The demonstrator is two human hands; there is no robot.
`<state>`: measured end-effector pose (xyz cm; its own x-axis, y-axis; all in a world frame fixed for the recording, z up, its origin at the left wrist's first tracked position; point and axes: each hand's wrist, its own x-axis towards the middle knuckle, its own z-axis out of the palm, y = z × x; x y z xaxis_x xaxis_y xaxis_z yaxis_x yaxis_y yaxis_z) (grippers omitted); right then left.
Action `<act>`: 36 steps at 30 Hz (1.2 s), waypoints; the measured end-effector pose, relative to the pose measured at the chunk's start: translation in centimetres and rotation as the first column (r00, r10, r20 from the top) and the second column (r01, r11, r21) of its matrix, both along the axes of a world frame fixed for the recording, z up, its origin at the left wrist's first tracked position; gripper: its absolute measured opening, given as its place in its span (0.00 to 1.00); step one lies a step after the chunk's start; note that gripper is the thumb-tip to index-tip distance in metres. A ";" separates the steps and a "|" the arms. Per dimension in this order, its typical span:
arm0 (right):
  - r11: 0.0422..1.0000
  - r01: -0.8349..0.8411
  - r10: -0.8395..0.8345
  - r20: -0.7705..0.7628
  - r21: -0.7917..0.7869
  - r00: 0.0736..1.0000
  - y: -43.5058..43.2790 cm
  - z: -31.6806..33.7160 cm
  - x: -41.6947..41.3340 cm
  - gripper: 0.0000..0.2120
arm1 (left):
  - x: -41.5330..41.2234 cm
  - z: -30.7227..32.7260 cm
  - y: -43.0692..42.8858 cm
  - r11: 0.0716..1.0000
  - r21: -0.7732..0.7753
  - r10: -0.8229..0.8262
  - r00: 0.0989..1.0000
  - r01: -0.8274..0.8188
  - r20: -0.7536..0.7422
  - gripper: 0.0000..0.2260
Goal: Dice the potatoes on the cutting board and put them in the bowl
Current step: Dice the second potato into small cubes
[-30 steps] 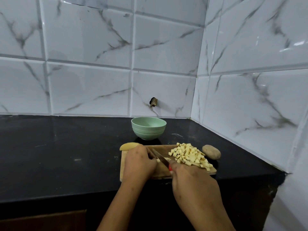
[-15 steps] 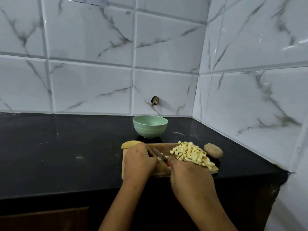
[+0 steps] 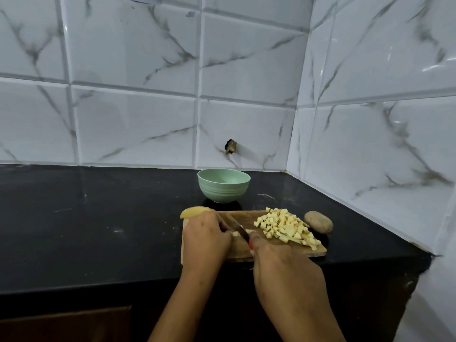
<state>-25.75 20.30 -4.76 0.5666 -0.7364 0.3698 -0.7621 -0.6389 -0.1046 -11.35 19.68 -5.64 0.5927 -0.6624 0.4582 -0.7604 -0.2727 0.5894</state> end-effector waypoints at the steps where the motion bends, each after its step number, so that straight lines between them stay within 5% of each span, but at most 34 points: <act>1: 1.000 -0.002 0.002 -0.005 0.002 1.000 0.3 0.1 -0.2 0.20 | 0.0 -0.1 -0.1 1.000 0.003 0.011 1.000 -0.011 0.000 0.04; 17: 0.998 0.057 -0.058 -0.048 -0.022 0.997 -0.9 -1.8 1.0 0.10 | -0.1 -0.1 -0.4 0.998 0.059 0.013 0.997 -0.017 0.071 0.06; 25: 0.998 0.000 0.005 0.073 -0.062 0.997 -0.4 0.2 -1.4 0.14 | -0.2 -0.5 -1.2 0.997 0.050 0.057 0.991 -0.063 0.122 0.08; 30: 0.992 0.123 -0.117 0.178 -0.024 0.977 -2.7 0.9 -2.7 0.17 | -0.2 -0.2 -1.4 0.985 0.138 -0.113 0.990 0.101 0.085 0.09; 36: 0.999 -0.003 -0.004 0.209 0.033 0.978 -1.7 0.0 -1.8 0.16 | 0.8 -0.2 -0.7 0.979 -0.104 -0.184 0.979 0.174 -0.091 0.18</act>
<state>-27.53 18.56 -4.72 0.4792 -0.7504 0.4553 -0.7211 -0.6323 -0.2831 -10.60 19.01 -5.82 0.5140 -0.7182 0.4690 -0.7282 -0.0764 0.6811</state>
